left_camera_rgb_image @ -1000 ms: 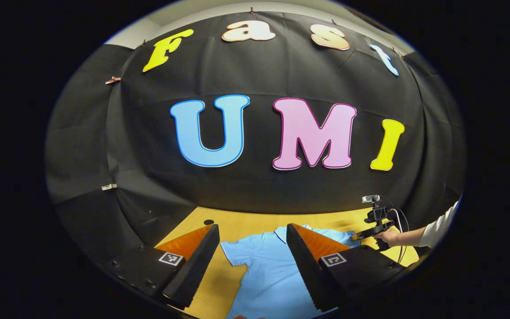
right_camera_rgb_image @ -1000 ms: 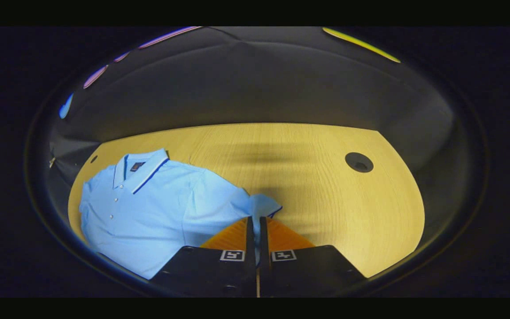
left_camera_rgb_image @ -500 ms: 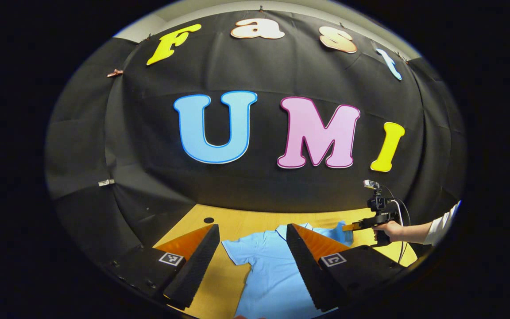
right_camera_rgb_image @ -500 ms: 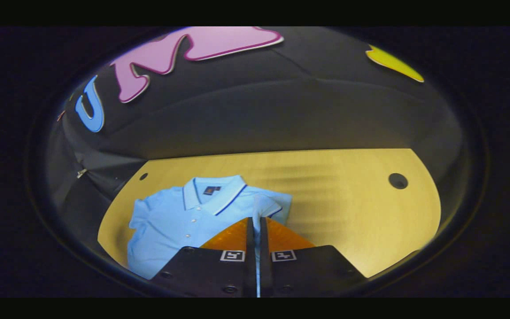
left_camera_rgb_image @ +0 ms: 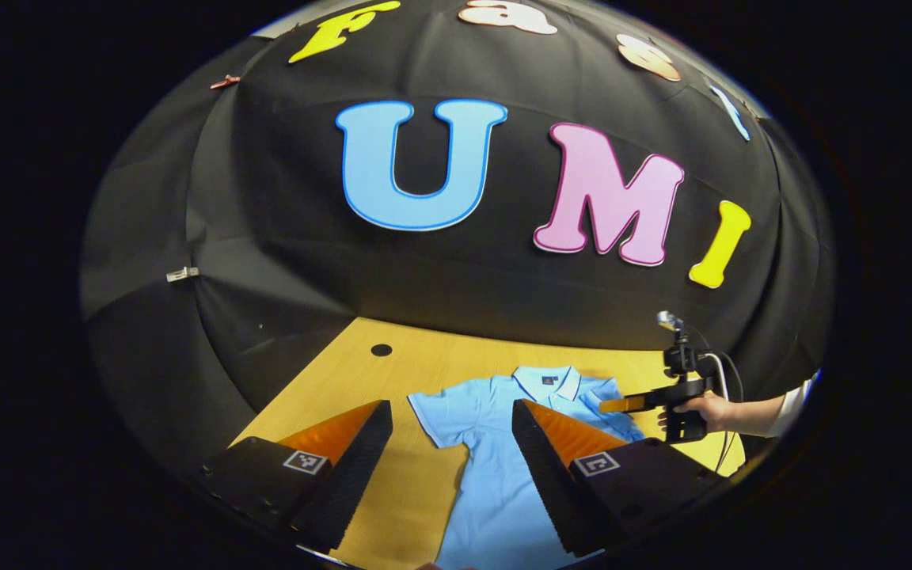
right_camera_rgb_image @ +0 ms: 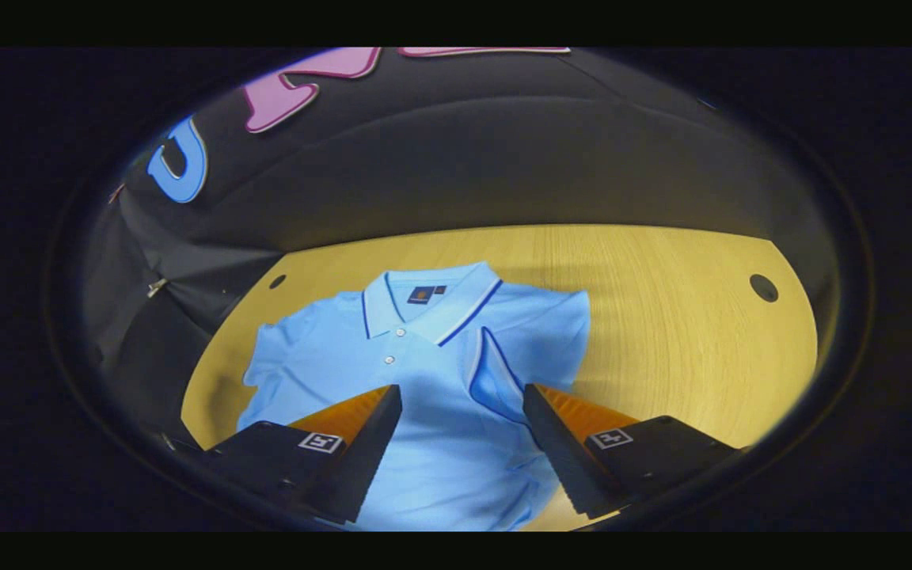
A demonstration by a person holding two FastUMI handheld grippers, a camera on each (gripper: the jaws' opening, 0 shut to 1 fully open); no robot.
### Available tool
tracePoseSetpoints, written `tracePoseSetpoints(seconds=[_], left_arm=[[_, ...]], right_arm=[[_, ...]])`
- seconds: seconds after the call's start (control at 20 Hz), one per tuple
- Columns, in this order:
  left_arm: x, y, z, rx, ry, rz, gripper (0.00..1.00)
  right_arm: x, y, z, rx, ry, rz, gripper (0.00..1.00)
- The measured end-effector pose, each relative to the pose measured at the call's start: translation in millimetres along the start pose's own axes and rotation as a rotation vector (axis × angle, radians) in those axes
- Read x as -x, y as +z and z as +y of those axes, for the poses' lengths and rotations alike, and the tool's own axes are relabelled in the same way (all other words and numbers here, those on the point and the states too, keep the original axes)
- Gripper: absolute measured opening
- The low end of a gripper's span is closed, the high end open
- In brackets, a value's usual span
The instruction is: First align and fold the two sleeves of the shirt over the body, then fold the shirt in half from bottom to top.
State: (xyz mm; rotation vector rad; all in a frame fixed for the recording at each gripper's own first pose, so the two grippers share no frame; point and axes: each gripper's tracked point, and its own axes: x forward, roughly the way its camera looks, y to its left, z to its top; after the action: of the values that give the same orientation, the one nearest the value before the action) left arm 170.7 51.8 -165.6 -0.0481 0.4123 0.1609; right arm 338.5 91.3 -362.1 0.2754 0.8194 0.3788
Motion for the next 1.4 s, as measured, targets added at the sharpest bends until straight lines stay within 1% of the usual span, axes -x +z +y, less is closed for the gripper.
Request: tracePoseSetpoints(seconds=[0.2,0.3,0.4,0.5,0.7,0.8,0.95,1.0,1.05,1.1,1.15,1.2,1.25,1.35,1.4], left_arm=[[-71,-3,13,0.028,-0.018,0.053,0.97],[-115,-17,22,0.025,-0.006,0.112,0.97],[-157,-35,29,0.014,0.024,0.191,0.97],[-198,-60,34,0.01,0.037,0.288,0.98],[-262,-101,37,-0.01,0.06,0.42,0.98],[-286,-119,38,-0.031,0.081,0.473,0.97],[-307,-146,41,-0.074,0.108,0.552,0.97],[-310,-156,41,-0.073,0.112,0.577,0.96],[-312,-163,39,-0.055,0.101,0.604,0.95],[-321,-158,40,-0.039,0.107,0.548,0.95],[-318,-160,39,-0.037,0.107,0.573,0.92],[-317,-155,36,-0.057,0.077,0.553,0.92],[-316,-158,31,-0.062,0.057,0.553,0.64],[-317,-156,13,-0.06,0.08,0.547,0.1],[-318,-158,8,-0.054,0.072,0.549,0.07]], right_arm=[[50,18,0,0.029,0.002,-0.08,0.96],[78,24,-3,0.021,0.003,-0.116,0.96],[105,25,-11,-0.005,-0.008,-0.148,0.96],[130,17,-22,-0.042,-0.021,-0.168,0.96],[165,-16,-62,-0.107,-0.098,-0.149,0.96],[174,-31,-80,-0.144,-0.13,-0.144,0.96],[184,-53,-101,-0.199,-0.164,-0.123,0.96],[187,-58,-107,-0.207,-0.175,-0.115,0.96],[189,-62,-112,-0.209,-0.185,-0.108,0.96],[189,-65,-115,-0.208,-0.191,-0.103,0.96],[188,-66,-116,-0.208,-0.193,-0.101,0.96],[188,-67,-116,-0.209,-0.193,-0.099,0.96],[188,-67,-116,-0.212,-0.192,-0.096,0.96],[183,-67,-121,-0.224,-0.18,-0.098,0.96],[183,-64,-118,-0.228,-0.17,-0.104,0.96]])
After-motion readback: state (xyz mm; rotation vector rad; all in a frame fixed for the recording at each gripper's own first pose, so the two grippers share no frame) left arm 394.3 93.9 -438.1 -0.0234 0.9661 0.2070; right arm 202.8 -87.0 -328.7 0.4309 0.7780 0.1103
